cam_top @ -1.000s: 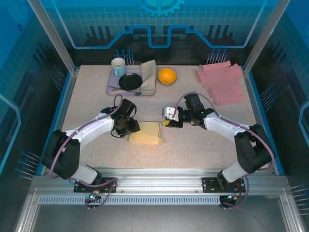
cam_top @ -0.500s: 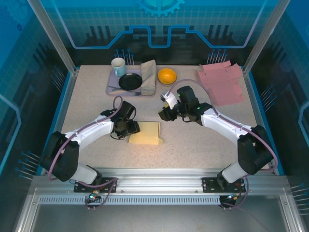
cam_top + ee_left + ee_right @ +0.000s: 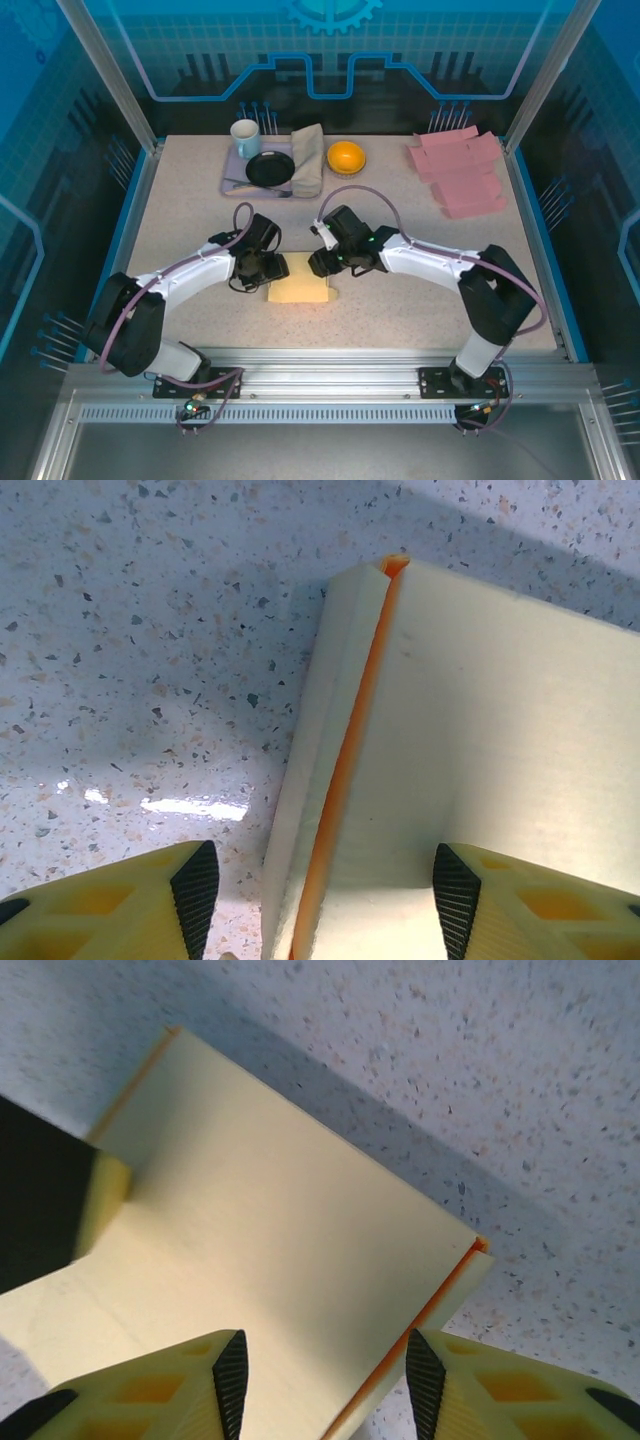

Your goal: Fold the paper box

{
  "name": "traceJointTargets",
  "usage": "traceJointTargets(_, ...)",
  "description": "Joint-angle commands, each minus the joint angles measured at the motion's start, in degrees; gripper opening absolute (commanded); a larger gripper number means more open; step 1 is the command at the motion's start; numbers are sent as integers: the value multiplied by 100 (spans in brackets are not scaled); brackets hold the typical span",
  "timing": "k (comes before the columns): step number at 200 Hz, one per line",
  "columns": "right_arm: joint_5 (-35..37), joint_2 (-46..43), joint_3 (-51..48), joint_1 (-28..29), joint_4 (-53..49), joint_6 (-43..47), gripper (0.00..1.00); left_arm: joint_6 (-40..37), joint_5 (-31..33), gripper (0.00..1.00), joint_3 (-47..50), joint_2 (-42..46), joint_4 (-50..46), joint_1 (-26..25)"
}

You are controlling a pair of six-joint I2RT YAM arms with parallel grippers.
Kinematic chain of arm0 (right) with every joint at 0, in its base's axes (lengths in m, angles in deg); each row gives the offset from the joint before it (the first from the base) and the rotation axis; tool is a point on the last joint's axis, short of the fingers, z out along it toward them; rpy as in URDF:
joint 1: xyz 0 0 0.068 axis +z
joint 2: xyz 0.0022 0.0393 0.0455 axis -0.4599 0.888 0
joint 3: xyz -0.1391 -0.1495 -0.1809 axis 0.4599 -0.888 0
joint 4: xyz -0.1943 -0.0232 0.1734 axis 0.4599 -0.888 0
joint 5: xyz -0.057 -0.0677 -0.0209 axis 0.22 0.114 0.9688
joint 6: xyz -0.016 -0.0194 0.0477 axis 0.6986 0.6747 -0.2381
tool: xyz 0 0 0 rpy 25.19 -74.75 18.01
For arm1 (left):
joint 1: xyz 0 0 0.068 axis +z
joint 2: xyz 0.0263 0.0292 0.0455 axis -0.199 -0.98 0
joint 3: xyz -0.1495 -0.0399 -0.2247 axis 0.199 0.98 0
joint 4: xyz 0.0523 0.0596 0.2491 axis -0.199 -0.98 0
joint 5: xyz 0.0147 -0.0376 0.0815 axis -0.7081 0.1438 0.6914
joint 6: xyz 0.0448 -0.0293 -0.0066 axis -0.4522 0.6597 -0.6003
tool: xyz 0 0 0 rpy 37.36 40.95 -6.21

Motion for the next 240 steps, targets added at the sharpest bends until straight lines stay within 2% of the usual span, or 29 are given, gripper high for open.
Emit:
traceJointTargets(1,131,244,148,-2,-215,-160,48,134,101,59,63,-104,132,-38)
traceJointTargets(47,225,511,78,-251,-173,-387,47,112,72,57,-334,-552,290,-44)
traceJointTargets(99,465,341,-312,-575,94,-695,47,-96,182,57,-1030,-981,101,-34)
traceJointTargets(108,511,306,-337,-601,121,-719,47,-71,150,60,-1110,-960,27,-35)
traceJointTargets(153,421,285,-434,-613,275,-784,47,505,-158,98,-1101,-629,-251,-44)
traceJointTargets(210,286,375,-473,-610,423,-802,47,1261,-727,99,-1745,-1210,-849,-41)
traceJointTargets(240,289,304,-549,-615,445,-784,47,1602,-808,99,-1875,-1433,-981,-59)
